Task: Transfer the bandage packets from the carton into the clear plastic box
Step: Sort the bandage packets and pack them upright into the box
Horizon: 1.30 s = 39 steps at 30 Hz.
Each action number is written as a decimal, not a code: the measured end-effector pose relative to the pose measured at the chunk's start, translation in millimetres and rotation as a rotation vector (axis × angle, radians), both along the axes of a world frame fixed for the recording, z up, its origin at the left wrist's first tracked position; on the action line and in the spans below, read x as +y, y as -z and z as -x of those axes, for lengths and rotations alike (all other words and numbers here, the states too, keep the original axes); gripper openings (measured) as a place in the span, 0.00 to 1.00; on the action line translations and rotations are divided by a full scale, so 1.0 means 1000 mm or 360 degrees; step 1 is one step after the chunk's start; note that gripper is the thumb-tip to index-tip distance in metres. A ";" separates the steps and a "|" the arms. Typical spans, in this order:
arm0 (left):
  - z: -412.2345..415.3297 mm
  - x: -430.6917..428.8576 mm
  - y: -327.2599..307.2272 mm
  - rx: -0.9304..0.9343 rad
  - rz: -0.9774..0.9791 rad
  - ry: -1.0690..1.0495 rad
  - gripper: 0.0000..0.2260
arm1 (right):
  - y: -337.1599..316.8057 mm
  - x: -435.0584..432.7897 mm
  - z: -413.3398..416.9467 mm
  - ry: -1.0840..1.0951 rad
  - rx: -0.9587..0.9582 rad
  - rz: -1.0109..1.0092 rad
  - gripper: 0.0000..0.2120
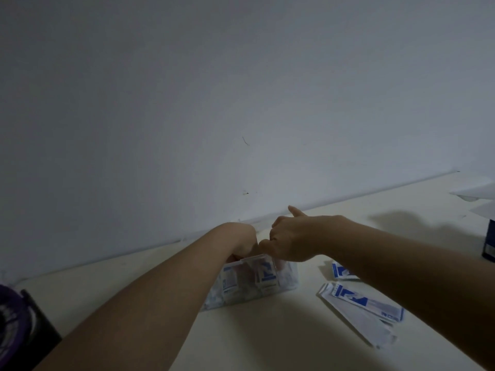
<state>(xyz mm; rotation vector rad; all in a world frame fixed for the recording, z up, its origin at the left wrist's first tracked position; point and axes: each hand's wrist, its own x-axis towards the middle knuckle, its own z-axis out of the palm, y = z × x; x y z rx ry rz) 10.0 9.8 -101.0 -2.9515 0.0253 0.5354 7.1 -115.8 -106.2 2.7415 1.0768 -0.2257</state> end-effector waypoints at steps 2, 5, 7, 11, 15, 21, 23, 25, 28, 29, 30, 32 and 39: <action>-0.001 0.001 0.000 -0.0017 0.0033 -0.0017 0.14 | 0.000 0.001 -0.002 0.0057 0.0013 -0.0031 0.18; 0.001 0.002 0.000 -0.0025 0.0067 -0.0027 0.14 | -0.001 0.002 -0.002 0.0050 -0.0013 -0.0075 0.18; 0.001 0.002 0.000 -0.0026 0.0084 -0.0030 0.13 | -0.002 0.001 0.001 -0.0015 -0.0025 -0.0073 0.23; 0.000 0.004 0.000 0.0011 0.0133 -0.0040 0.13 | 0.001 0.000 0.001 -0.0069 -0.0024 -0.0072 0.27; 0.003 0.004 -0.003 0.0009 0.0153 -0.0076 0.14 | 0.004 0.000 -0.002 -0.0025 -0.0006 -0.0211 0.32; 0.005 0.010 -0.012 -0.0060 0.0554 -0.0299 0.13 | -0.024 -0.022 0.006 -0.0057 -0.0327 -0.0963 0.23; 0.014 0.012 -0.018 -0.0277 0.0670 -0.0263 0.10 | -0.026 -0.040 0.011 0.0035 -0.0459 -0.1247 0.19; 0.022 0.015 -0.021 -0.0707 0.0652 -0.0085 0.05 | -0.023 -0.058 0.016 0.0169 -0.0420 -0.1236 0.14; 0.052 0.006 -0.015 -0.1235 0.0809 0.0208 0.02 | -0.005 -0.084 0.033 0.0381 -0.0041 -0.0652 0.10; 0.061 0.001 -0.012 -0.1323 0.0890 0.0299 0.02 | 0.002 -0.088 0.035 0.0443 0.0052 -0.0445 0.13; 0.073 -0.005 -0.007 -0.1360 0.0941 0.0381 0.03 | 0.011 -0.092 0.039 0.0495 0.0100 -0.0294 0.17; 0.094 -0.017 0.007 -0.1328 0.0904 0.0502 0.04 | 0.028 -0.096 0.041 0.0560 0.0122 -0.0231 0.22; 0.127 -0.014 0.047 -0.1117 0.0875 0.0447 0.04 | 0.037 -0.090 0.056 0.0801 0.0372 -0.0354 0.15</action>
